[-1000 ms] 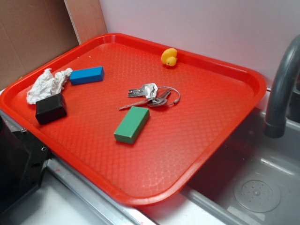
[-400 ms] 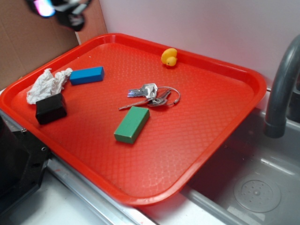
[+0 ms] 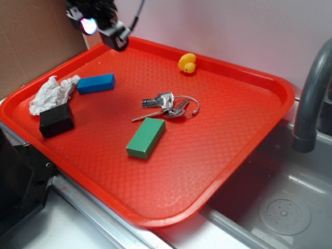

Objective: Grab the yellow duck.

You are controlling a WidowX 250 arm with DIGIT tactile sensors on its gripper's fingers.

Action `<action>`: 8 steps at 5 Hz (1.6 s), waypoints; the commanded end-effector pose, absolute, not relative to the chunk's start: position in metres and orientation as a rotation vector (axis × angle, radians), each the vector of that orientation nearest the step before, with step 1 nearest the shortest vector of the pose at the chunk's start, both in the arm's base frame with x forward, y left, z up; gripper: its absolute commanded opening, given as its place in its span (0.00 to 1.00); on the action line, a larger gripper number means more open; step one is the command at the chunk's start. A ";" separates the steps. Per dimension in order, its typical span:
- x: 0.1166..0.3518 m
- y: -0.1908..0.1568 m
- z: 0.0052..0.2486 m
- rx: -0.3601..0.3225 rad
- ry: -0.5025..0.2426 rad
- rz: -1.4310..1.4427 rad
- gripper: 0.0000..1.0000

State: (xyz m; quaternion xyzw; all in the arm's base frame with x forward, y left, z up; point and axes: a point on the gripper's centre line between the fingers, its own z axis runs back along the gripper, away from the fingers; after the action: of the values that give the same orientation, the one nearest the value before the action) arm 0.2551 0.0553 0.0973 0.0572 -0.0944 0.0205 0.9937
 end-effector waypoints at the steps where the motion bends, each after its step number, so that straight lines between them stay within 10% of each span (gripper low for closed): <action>1: 0.313 0.030 0.085 0.146 -0.281 -0.076 1.00; 6: 0.362 -0.005 0.053 -0.014 -0.352 -0.271 1.00; 7: 0.359 -0.007 0.053 0.020 -0.365 -0.323 0.65; 8: 0.359 -0.004 0.052 0.073 -0.353 -0.342 0.00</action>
State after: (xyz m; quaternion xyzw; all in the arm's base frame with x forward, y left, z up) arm 0.3473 0.0019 0.0243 0.0318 -0.1367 -0.1623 0.9767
